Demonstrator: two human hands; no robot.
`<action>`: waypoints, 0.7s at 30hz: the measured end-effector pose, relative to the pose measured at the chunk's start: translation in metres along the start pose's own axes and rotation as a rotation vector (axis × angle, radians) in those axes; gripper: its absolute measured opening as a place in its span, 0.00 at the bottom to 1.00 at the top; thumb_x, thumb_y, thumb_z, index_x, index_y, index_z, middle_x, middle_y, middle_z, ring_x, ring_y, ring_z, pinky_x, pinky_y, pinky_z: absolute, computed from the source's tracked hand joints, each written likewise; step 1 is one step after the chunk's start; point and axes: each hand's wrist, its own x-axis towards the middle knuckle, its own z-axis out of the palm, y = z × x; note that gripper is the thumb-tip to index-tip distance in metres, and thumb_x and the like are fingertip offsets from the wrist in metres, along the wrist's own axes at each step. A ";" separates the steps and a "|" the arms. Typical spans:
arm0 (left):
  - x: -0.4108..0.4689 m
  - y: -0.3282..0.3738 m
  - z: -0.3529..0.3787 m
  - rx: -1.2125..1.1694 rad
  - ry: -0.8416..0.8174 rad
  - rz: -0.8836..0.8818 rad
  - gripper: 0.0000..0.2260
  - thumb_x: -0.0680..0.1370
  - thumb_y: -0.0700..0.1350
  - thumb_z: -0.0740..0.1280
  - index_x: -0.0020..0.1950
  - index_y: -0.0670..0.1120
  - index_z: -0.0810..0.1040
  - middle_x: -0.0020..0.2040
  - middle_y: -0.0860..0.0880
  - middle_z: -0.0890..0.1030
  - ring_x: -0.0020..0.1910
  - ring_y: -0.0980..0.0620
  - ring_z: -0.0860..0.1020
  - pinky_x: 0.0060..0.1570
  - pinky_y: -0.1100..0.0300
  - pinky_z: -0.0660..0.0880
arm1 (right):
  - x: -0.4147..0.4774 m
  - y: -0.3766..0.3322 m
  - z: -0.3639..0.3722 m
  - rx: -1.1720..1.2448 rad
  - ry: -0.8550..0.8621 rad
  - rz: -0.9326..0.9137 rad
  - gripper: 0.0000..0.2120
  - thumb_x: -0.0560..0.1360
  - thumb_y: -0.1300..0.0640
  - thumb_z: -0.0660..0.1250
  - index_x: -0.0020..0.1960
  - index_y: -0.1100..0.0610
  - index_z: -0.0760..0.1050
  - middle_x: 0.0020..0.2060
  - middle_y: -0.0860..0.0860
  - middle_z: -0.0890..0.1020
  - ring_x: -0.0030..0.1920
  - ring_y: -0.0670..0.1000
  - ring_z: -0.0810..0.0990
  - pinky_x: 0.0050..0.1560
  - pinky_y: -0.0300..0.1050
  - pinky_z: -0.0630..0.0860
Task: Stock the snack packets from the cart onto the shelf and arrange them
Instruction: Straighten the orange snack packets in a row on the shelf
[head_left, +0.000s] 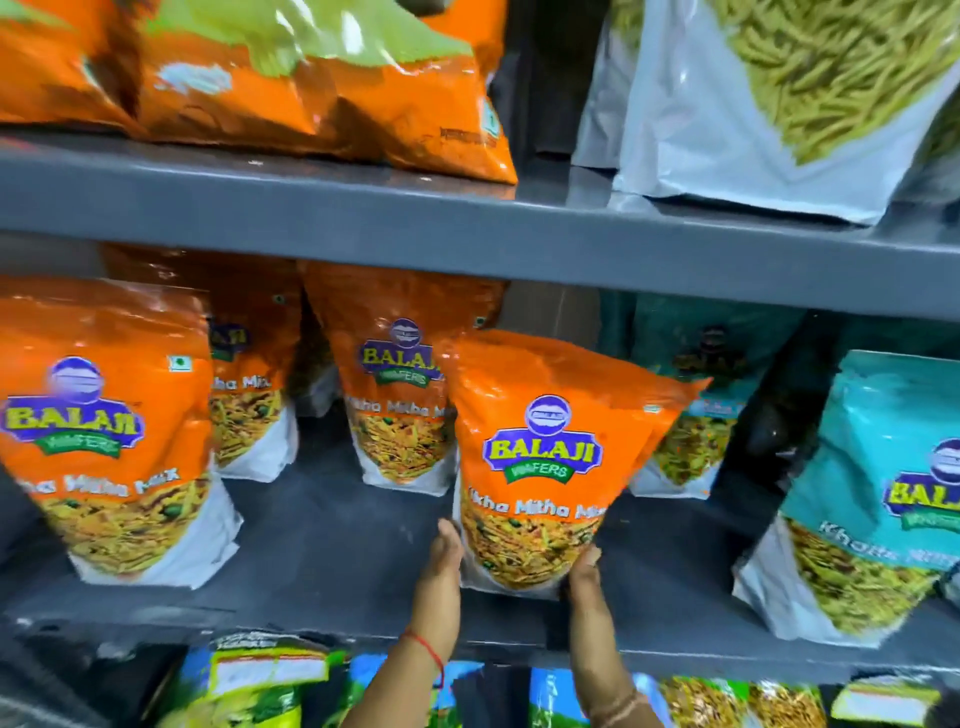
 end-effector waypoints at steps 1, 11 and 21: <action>-0.001 0.007 -0.012 0.007 0.028 0.041 0.25 0.76 0.61 0.50 0.67 0.48 0.67 0.69 0.47 0.70 0.67 0.51 0.68 0.66 0.57 0.63 | -0.006 0.003 0.014 -0.005 -0.056 0.015 0.31 0.69 0.33 0.49 0.69 0.43 0.60 0.67 0.39 0.66 0.62 0.35 0.68 0.59 0.29 0.64; -0.003 0.033 -0.130 0.008 0.233 0.159 0.23 0.75 0.58 0.58 0.60 0.43 0.74 0.62 0.42 0.76 0.62 0.46 0.72 0.65 0.50 0.67 | -0.031 0.002 0.121 -0.065 -0.256 -0.032 0.38 0.65 0.27 0.54 0.68 0.46 0.63 0.64 0.42 0.73 0.60 0.36 0.73 0.51 0.25 0.71; 0.001 0.108 -0.145 -0.155 0.179 0.465 0.10 0.75 0.38 0.63 0.43 0.53 0.79 0.47 0.54 0.81 0.46 0.55 0.79 0.44 0.61 0.73 | 0.001 -0.097 0.121 0.074 0.088 -0.407 0.07 0.76 0.64 0.61 0.43 0.54 0.73 0.33 0.43 0.81 0.31 0.36 0.76 0.32 0.30 0.73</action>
